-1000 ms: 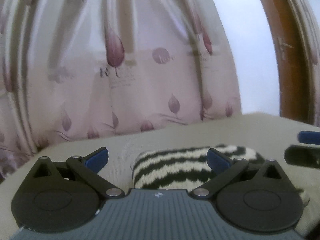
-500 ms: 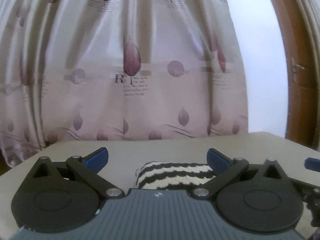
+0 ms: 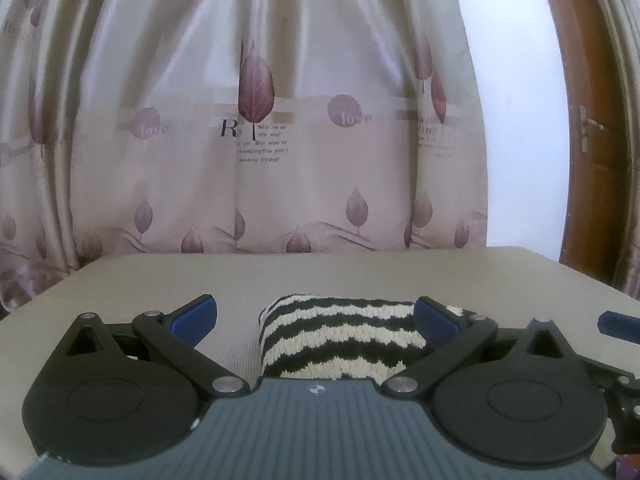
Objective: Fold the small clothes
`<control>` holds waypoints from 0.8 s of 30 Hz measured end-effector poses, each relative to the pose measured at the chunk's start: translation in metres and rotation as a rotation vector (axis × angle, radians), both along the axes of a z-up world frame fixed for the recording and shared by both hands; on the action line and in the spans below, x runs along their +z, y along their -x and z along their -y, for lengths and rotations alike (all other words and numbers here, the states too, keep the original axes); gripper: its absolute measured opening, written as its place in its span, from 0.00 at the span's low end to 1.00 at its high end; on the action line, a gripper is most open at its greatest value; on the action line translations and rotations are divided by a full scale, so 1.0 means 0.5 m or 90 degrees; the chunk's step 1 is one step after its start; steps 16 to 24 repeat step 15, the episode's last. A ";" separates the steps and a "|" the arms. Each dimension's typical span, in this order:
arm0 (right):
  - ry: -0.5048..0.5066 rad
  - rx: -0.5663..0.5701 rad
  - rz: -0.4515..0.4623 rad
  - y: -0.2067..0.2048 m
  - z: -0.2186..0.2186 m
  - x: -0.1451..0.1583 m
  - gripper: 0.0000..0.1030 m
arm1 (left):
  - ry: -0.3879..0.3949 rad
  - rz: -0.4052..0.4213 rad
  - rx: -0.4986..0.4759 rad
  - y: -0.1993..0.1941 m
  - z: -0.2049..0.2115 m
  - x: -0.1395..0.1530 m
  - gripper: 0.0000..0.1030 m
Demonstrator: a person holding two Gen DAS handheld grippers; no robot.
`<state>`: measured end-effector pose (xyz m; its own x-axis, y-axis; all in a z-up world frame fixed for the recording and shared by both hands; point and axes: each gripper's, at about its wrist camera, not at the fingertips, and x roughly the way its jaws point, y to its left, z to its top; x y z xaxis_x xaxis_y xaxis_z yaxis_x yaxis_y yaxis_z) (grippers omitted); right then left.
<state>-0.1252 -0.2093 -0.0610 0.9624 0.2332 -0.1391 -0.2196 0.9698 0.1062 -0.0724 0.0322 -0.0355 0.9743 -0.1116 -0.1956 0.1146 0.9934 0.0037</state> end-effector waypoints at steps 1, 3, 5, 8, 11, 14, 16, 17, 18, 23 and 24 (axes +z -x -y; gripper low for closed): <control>0.000 0.000 -0.002 0.000 -0.001 -0.001 1.00 | 0.001 -0.004 0.000 -0.002 -0.001 -0.002 1.00; 0.002 0.001 -0.007 -0.003 0.000 -0.004 1.00 | 0.000 -0.003 0.006 -0.002 -0.001 -0.006 1.00; 0.004 0.001 -0.013 -0.005 -0.001 -0.006 1.00 | 0.003 0.006 0.010 0.000 -0.001 -0.008 1.00; 0.004 0.001 -0.019 -0.007 -0.002 -0.008 1.00 | 0.008 0.008 0.009 -0.002 -0.004 -0.009 1.00; 0.006 -0.002 -0.013 -0.005 -0.002 -0.007 1.00 | 0.011 0.011 0.013 -0.004 -0.005 -0.009 1.00; 0.012 -0.011 -0.007 -0.005 -0.003 -0.005 1.00 | 0.008 0.006 0.015 -0.008 -0.005 -0.006 1.00; 0.013 -0.013 -0.006 -0.006 -0.004 -0.005 1.00 | 0.007 0.002 0.013 -0.009 -0.005 -0.006 1.00; 0.013 -0.013 -0.006 -0.006 -0.004 -0.005 1.00 | 0.007 0.002 0.013 -0.009 -0.005 -0.006 1.00; 0.013 -0.013 -0.006 -0.006 -0.004 -0.005 1.00 | 0.007 0.002 0.013 -0.009 -0.005 -0.006 1.00; 0.013 -0.013 -0.006 -0.006 -0.004 -0.005 1.00 | 0.007 0.002 0.013 -0.009 -0.005 -0.006 1.00; 0.013 -0.013 -0.006 -0.006 -0.004 -0.005 1.00 | 0.007 0.002 0.013 -0.009 -0.005 -0.006 1.00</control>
